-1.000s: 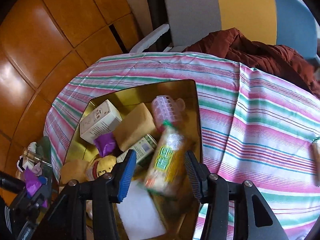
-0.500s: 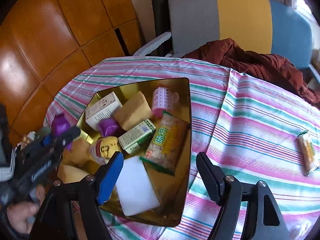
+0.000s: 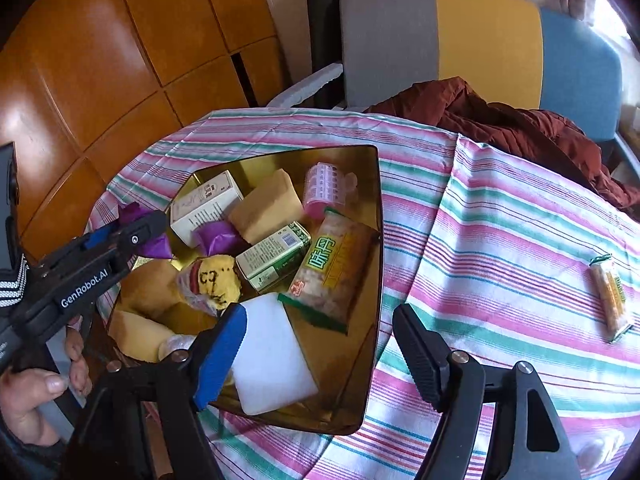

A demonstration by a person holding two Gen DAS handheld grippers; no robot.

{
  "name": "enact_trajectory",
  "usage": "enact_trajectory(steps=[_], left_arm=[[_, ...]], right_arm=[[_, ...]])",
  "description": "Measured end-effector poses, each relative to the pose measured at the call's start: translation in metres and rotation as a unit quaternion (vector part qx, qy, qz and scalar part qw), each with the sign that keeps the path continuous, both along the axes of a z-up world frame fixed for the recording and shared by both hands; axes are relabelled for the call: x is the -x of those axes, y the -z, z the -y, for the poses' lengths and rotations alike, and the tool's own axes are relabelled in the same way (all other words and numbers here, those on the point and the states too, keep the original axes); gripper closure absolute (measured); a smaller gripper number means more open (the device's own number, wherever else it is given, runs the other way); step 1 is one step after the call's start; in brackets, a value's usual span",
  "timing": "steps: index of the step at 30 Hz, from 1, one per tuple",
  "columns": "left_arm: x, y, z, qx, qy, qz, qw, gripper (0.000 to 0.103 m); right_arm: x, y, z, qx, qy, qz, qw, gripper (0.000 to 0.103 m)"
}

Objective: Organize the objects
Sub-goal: 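Lower both packets into the gold tray and open both tools, then withdraw both tools from the tray toward the remaining table items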

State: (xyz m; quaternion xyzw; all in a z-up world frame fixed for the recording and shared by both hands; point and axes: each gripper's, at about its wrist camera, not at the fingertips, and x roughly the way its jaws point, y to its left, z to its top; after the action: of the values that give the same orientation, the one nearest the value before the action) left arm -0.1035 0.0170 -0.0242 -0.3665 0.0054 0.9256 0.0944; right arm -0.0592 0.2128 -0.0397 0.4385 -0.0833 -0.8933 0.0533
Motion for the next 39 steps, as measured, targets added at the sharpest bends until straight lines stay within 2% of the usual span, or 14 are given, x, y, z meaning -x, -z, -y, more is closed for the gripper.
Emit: enact_trajectory(steps=[5,8,18,20,30,35,39], left_arm=[[-0.003,-0.001,-0.002,0.001,0.004,-0.001,1.0000,0.058],[-0.005,-0.002,-0.003,-0.003,0.009,0.001,1.0000,0.054],[-0.023,-0.005,0.004,-0.040,0.025,0.006,0.9989,0.049],[-0.030,-0.004,0.009,-0.048,0.022,0.004,0.9986,0.048],[-0.059,0.013,0.040,-0.060,0.004,0.028,0.9978,0.048],[-0.068,0.009,0.032,-0.052,0.013,0.022,0.9983,0.048],[-0.073,-0.002,0.010,-0.033,0.040,0.009,0.9986,0.048]], right_arm=[[-0.004,0.002,-0.001,0.001,0.003,0.001,1.000,0.021],[-0.008,0.000,-0.001,0.001,0.004,-0.004,1.000,0.020],[-0.023,-0.008,-0.003,0.002,0.010,-0.021,1.000,0.006],[-0.027,-0.009,-0.004,0.001,0.012,-0.024,1.000,0.000],[-0.052,-0.011,-0.015,-0.017,0.023,-0.033,0.999,0.000],[-0.069,-0.011,-0.032,-0.029,0.040,-0.032,0.998,0.000],[-0.088,-0.009,-0.056,-0.041,0.065,-0.025,0.997,0.000]])
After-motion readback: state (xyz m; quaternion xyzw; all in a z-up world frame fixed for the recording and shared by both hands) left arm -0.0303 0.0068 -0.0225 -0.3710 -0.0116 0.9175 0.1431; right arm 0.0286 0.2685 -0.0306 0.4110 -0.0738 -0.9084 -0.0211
